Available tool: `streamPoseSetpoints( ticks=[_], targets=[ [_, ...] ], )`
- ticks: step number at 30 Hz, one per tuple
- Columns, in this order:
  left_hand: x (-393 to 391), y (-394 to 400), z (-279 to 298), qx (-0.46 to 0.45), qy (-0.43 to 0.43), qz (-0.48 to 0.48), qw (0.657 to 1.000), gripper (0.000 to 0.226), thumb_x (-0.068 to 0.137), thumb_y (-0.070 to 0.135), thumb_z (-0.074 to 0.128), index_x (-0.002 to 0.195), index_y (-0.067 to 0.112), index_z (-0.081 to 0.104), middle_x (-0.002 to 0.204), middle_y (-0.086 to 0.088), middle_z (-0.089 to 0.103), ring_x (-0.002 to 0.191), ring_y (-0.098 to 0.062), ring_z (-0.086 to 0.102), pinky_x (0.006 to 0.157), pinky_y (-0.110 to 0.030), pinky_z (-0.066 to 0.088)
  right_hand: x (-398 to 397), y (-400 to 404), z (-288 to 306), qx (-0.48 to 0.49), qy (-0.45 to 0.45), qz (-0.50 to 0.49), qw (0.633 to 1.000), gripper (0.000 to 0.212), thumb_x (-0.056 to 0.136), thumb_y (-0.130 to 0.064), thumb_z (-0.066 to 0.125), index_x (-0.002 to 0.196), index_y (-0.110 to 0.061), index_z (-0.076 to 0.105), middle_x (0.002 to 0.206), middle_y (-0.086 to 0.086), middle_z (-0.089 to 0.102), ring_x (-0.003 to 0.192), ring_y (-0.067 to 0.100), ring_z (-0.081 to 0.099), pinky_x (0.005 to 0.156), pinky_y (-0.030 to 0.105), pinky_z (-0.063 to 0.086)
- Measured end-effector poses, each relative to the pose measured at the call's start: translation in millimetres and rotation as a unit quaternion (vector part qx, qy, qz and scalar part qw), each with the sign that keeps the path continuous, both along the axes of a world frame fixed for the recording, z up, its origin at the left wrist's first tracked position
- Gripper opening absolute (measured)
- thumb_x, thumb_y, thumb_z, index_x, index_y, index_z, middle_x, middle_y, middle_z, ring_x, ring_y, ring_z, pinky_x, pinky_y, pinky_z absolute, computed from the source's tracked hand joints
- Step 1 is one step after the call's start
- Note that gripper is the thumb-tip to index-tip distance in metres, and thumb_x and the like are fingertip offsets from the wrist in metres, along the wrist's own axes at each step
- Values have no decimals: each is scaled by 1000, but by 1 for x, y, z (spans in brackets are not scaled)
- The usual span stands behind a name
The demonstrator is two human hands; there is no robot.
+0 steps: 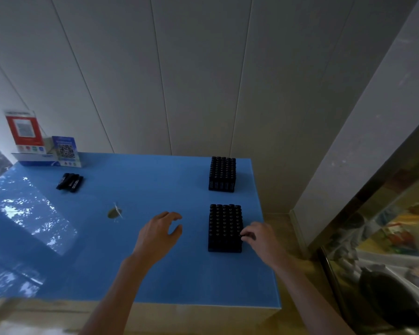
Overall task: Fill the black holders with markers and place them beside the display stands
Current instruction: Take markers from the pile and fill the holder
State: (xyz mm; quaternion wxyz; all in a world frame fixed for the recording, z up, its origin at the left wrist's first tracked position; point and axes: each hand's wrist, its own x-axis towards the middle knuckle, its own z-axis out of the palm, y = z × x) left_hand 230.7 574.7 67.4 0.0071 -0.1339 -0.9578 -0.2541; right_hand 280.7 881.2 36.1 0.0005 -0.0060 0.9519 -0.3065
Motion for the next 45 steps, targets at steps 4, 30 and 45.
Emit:
streamPoseSetpoints(
  ticks=[4, 30, 45],
  targets=[
    [3, 3, 4, 1, -4, 3, 1000, 26, 96, 38, 58, 120, 32, 63, 118, 14, 65, 101, -7, 63, 77, -23, 49, -1, -1, 2, 22, 9, 11, 1000, 12, 88, -19, 72, 100, -15, 75, 89, -10, 58, 79, 0, 56, 72, 9, 42],
    [65, -97, 79, -26, 64, 196, 978, 23, 92, 35, 62, 114, 35, 68, 118, 14, 66, 109, -18, 64, 84, -37, 53, -42, -152, 63, 23, 127, 161, 978, 22, 99, -35, 52, 112, -23, 65, 112, -10, 62, 102, 8, 59, 84, 22, 48],
    [97, -315, 70, -41, 10, 249, 968, 31, 95, 41, 56, 125, 37, 62, 125, 12, 63, 113, -19, 61, 88, -36, 50, -38, -358, 58, 61, 102, 147, 982, 19, 95, -33, 56, 108, -26, 67, 110, -10, 63, 99, 12, 63, 78, 27, 47]
  ],
)
